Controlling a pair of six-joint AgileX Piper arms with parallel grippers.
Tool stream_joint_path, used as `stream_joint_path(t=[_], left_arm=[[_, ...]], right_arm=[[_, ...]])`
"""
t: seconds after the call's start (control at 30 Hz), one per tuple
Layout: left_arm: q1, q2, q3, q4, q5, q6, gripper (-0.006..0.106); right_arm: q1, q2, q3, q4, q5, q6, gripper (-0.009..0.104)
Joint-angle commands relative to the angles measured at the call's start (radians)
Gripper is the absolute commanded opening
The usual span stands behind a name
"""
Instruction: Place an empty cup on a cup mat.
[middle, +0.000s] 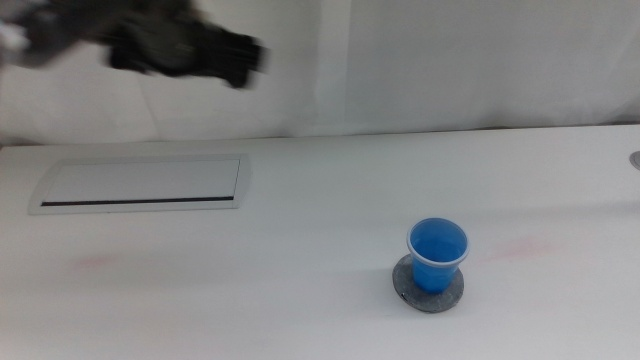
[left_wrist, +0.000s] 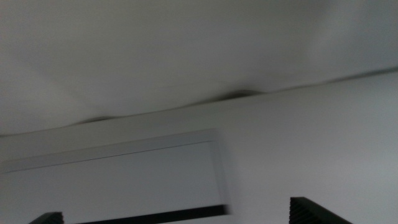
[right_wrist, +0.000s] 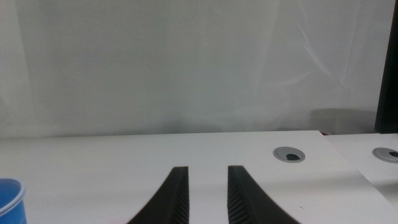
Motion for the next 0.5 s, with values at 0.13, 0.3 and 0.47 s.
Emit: stream_joint_path(t=[0.13,0.3,0.47], left_arm=[[0.234,-0.046,0.0,-0.002,0.037,0.073,0.089],[0.379,-0.092,0.032,-0.1,0.021,0.127,0.087],[0.46,-0.199,0.168,-0.199,-0.105,0.207,0.054]], right_arm=[[0.003,-0.032,0.039,-0.004,0.0,-0.007,0.024],[0.003,-0.032,0.039,-0.004,0.0,-0.007,0.024],[0.003,-0.032,0.039,-0.004,0.0,-0.007,0.024]])
